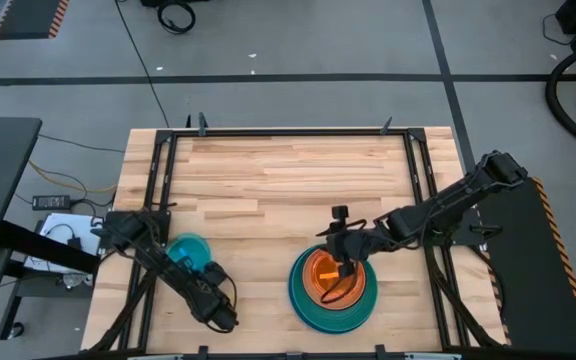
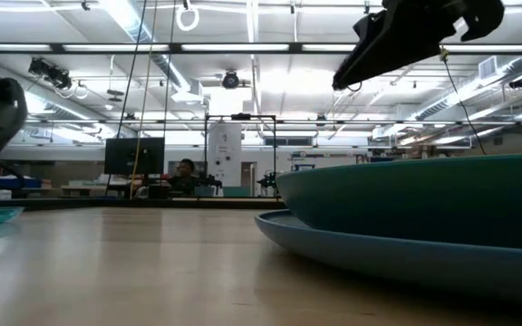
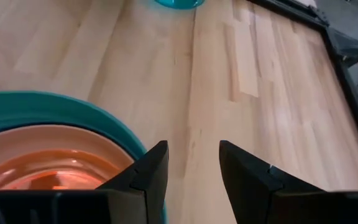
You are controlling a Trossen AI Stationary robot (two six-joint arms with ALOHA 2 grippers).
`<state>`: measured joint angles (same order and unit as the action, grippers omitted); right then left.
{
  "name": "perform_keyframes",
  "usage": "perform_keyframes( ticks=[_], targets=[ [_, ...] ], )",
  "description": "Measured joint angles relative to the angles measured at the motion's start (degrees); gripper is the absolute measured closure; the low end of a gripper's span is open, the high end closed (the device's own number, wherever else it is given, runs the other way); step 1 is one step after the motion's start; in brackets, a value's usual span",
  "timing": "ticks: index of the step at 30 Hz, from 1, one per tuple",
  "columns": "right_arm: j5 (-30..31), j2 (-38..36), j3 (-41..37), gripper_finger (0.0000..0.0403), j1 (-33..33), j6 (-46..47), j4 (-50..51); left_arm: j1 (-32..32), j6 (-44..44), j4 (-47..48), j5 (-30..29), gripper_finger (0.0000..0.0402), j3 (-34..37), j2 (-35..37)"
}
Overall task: Stack plastic plates
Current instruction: Stack the transparent blue plate on the top of the transparent orange plate
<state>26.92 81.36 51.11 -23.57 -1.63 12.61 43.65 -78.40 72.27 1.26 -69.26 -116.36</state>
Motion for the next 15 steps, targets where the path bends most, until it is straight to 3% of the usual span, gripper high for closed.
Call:
perform_keyframes(
  ticks=[7,15],
  targets=[
    [0.8,0.0,0.0,0.0250,-1.9,6.9,4.0,-2.7,8.1,0.8,-1.9,0.0398,-0.2,0.0],
    [3.3,0.0,0.0,0.0250,-4.8,16.6,9.1,-3.8,24.3,4.8,-11.9,0.0400,-0.4,0.0]
  ],
)
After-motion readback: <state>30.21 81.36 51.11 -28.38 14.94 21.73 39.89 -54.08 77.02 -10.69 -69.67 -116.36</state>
